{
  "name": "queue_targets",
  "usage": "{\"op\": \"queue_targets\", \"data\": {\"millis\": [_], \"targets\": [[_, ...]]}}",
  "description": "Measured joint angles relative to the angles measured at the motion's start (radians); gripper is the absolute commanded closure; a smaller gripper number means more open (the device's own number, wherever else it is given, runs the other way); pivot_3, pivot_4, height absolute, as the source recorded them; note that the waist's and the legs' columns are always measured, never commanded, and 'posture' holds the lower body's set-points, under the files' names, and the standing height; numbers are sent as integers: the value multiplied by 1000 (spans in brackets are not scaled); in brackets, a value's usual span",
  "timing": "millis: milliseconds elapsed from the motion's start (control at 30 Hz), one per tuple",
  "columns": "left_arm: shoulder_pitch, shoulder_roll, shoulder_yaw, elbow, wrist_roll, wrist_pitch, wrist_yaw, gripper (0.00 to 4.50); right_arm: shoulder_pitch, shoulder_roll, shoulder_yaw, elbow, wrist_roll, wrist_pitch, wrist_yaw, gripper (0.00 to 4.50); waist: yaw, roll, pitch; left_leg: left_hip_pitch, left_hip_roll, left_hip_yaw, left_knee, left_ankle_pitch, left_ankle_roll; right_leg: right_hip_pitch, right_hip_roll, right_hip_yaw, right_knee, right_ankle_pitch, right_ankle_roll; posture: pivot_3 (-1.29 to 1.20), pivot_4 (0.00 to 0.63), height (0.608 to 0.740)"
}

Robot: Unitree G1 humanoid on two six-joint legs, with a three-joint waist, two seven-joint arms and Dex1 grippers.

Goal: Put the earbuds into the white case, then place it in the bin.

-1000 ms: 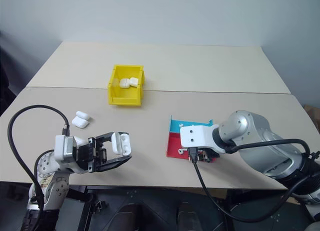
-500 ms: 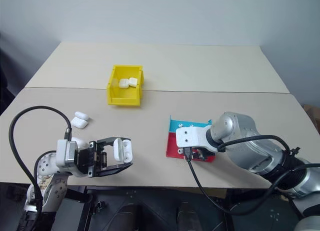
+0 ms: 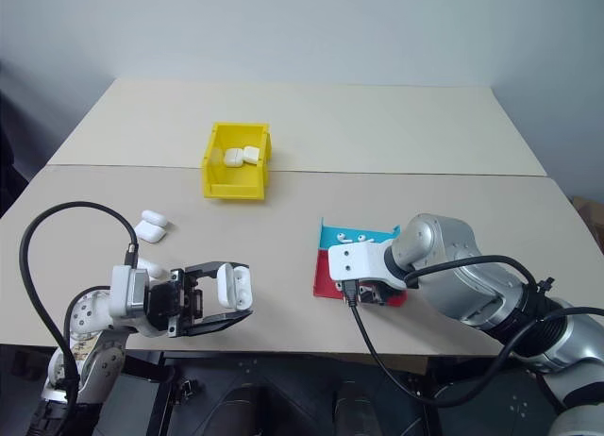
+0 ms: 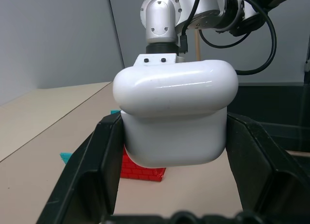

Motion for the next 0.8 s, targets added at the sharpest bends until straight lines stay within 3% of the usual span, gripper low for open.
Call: {"op": "queue_targets", "data": {"millis": [700,800], "targets": [[6,32,-8,0,15,0,33,1674,41,15,0,13,-57,-23,-2,2181,0,0,0,0,0,0,0,0,0,0,0,0,0,0,0,0,150,740],[6,33,-8,0,16,-2,36,1674,48,19,2,14,-62,-27,0,2775,0,0,0,0,0,0,0,0,0,0,0,0,0,0,0,0,150,740]]}}
